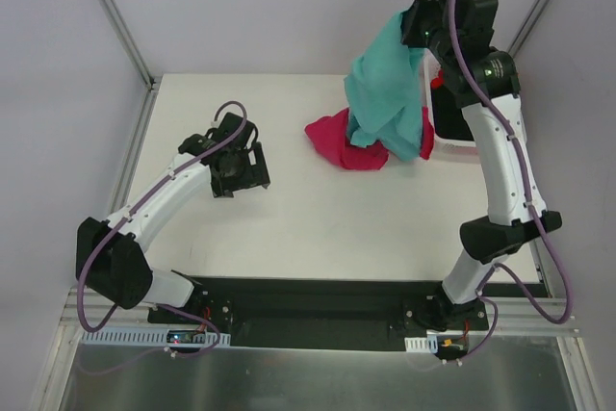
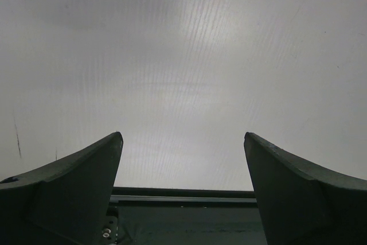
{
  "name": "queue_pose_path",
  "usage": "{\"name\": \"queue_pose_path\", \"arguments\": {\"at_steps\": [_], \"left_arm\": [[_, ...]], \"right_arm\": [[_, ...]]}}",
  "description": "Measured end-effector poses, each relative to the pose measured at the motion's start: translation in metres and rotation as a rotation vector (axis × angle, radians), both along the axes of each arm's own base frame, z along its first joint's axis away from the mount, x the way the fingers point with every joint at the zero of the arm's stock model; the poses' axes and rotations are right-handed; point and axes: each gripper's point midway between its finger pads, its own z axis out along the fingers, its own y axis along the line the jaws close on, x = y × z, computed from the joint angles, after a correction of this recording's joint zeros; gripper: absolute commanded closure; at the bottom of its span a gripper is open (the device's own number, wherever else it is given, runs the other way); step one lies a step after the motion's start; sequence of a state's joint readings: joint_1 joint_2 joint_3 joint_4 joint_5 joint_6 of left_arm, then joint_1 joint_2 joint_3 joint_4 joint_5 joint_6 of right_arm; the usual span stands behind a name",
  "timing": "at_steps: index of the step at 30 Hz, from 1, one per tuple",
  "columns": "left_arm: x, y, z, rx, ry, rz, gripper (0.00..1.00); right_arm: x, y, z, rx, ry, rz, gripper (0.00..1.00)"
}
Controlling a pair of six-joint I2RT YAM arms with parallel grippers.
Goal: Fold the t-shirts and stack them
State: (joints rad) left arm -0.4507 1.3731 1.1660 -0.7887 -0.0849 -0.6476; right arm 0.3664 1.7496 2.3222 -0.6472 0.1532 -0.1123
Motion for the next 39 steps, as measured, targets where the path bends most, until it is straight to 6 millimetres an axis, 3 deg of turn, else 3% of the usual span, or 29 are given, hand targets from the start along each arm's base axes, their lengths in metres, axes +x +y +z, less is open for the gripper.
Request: {"name": "queue_pose_path", "arguments": {"at_steps": [4, 9, 14, 18, 22, 33, 36, 39], "left_arm": [[0.001, -0.002, -0.005, 0.001, 0.013, -0.002, 0.13], [0.000, -0.002, -0.010, -0.001, 0.019, 0.004, 0.13], [-0.002, -0.002, -0.013, -0.002, 0.025, 0.010, 0.13], [-0.003, -0.001, -0.013, -0.002, 0.026, 0.012, 0.13], [-0.003, -0.001, -0.013, -0.004, 0.027, 0.011, 0.13], [-0.004, -0.004, -0.019, -0.006, 0.052, 0.005, 0.14], [-0.004, -0.004, -0.020, -0.006, 0.056, 0.004, 0.14], [-0.005, -0.006, -0.020, -0.007, 0.056, -0.001, 0.14]], "right_arm": [[-0.019, 0.009, 0.052, 0.105, -0.149, 0.064, 0.99], [-0.061, 0.003, 0.125, 0.178, -0.376, 0.112, 0.99], [-0.102, -0.023, 0.194, 0.173, -0.615, 0.069, 0.99], [-0.116, -0.051, 0.224, 0.112, -0.748, -0.036, 0.99], [-0.103, -0.069, 0.222, 0.028, -0.782, -0.138, 0.99], [-0.006, -0.124, 0.151, -0.126, -0.621, -0.338, 0.99], [0.005, -0.149, 0.142, -0.131, -0.602, -0.393, 0.99], [0.013, -0.188, 0.136, -0.115, -0.595, -0.472, 0.99]]}}
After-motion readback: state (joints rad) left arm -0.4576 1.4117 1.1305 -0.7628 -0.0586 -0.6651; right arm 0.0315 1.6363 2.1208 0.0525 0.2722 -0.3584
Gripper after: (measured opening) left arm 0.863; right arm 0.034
